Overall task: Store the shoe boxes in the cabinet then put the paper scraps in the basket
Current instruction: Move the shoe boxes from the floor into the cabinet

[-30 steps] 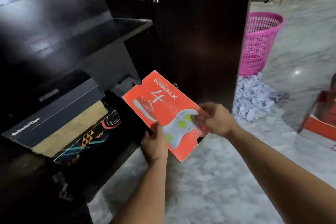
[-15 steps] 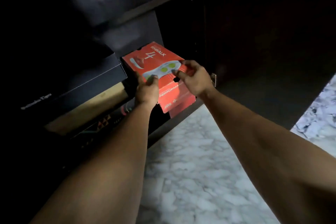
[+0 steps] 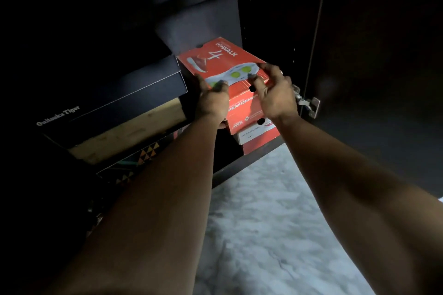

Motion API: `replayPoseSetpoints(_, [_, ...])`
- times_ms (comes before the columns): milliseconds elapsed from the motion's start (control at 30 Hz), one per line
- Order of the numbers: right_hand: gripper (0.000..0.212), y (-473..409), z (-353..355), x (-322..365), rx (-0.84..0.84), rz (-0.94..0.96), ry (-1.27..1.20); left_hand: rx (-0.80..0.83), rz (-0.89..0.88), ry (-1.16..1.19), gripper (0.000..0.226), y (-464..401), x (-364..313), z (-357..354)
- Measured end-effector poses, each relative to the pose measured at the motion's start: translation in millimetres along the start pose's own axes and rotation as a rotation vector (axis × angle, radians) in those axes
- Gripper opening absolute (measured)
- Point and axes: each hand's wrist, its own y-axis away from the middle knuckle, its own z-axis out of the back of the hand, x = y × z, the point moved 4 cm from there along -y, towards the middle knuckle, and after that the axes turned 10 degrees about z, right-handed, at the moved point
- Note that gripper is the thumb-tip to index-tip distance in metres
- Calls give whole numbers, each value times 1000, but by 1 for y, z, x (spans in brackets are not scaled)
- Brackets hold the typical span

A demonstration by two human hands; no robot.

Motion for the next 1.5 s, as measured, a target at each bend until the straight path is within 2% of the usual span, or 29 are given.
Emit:
replayPoseSetpoints(100, [50, -4, 2, 4, 32, -35, -1, 1, 25, -24, 72, -2, -10, -1])
replayPoseSetpoints(167, [51, -5, 3, 10, 90, -91, 37, 19, 85, 99, 67, -3, -13, 3])
replayPoseSetpoints(233, [61, 0, 8, 20, 166, -119, 86, -33, 180, 247, 70, -7, -6, 7])
replayPoseSetpoints(300, [72, 10, 22, 26, 141, -104, 95, -152, 224, 347, 71, -1, 12, 12])
replayPoseSetpoints(367, [75, 27, 40, 26, 48, -91, 30, -222, 264, 357, 61, 19, 37, 12])
replayPoseSetpoints(400, [73, 40, 50, 25, 13, -90, 23, -184, 301, 378, 48, 36, 51, 8])
replayPoseSetpoints(467, [62, 72, 69, 17, -18, -81, 48, 1, 402, 387, 25, 61, 81, -15])
replayPoseSetpoints(567, [46, 125, 99, -3, 8, -97, 123, 255, 476, 159, 23, 107, 120, -52])
replayPoseSetpoints(700, [30, 206, 164, -38, 57, -243, 217, 454, 343, -92, 24, 175, 132, -114])
replayPoseSetpoints(800, [22, 259, 235, -56, -48, -364, 212, 541, 149, -220, 18, 239, 115, -164])
replayPoseSetpoints(933, [21, 311, 352, -57, -265, -431, 327, 685, 4, -268, 19, 337, 83, -229])
replayPoseSetpoints(1067, [24, 352, 492, -43, -550, -435, 477, 770, -237, -299, 44, 412, 36, -293])
replayPoseSetpoints(1167, [22, 384, 585, -18, -790, -374, 560, 719, -442, -241, 38, 467, -21, -326])
replayPoseSetpoints(1233, [21, 406, 637, -3, -949, -350, 635, 732, -473, -176, 47, 494, -54, -347])
replayPoseSetpoints(1300, [28, 426, 682, -4, -1088, -413, 689, 781, -516, -180, 62, 513, -76, -369])
replayPoseSetpoints(1367, [42, 441, 714, -17, -1171, -544, 632, 811, -519, -222, 76, 525, -89, -386])
replayPoseSetpoints(1433, [55, 450, 732, -34, -1192, -666, 502, 839, -512, -236, 84, 535, -98, -398])
replayPoseSetpoints(1500, [64, 451, 742, -54, -1162, -702, 361, 895, -483, -228, 89, 538, -102, -411])
